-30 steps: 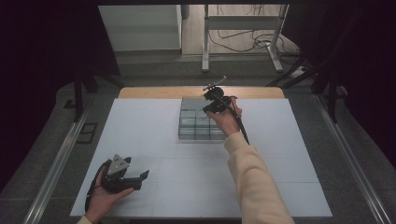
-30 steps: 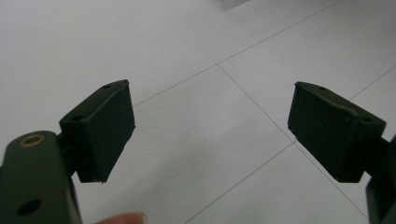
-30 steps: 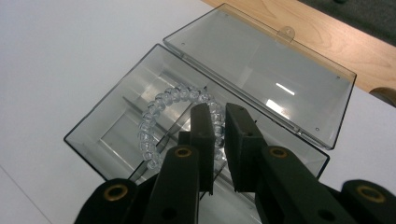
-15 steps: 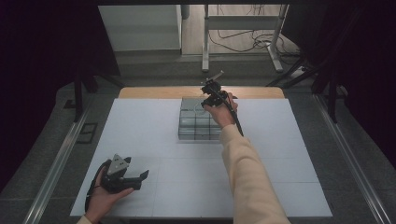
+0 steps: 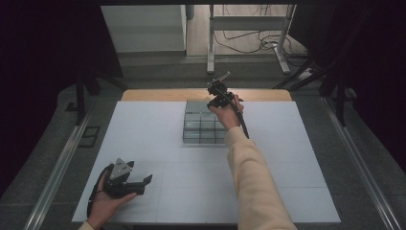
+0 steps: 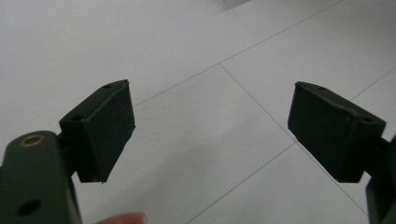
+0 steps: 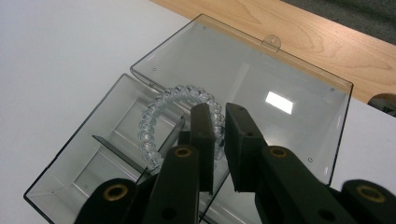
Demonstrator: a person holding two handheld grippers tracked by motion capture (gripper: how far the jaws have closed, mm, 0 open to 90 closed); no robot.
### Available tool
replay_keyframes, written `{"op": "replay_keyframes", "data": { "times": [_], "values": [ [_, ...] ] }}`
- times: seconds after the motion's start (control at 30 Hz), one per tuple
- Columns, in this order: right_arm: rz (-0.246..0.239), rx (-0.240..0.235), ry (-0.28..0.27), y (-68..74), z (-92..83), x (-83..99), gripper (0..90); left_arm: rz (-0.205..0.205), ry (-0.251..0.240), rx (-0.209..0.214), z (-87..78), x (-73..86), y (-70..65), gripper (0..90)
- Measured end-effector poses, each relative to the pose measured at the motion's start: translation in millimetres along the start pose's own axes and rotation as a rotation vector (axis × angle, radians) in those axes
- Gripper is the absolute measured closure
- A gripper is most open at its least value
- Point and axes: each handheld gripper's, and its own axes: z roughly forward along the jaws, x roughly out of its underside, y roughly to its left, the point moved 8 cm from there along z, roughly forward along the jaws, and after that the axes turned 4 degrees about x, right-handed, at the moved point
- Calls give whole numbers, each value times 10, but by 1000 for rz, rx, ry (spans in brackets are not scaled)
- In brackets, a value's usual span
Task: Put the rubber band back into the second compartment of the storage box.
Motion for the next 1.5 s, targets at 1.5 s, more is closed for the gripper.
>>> {"op": "replay_keyframes", "data": {
  "times": [1.5],
  "values": [
    [20, -2, 78, 1, 229, 305, 454, 5, 1, 0, 6, 0, -7, 151]
  ]
}}
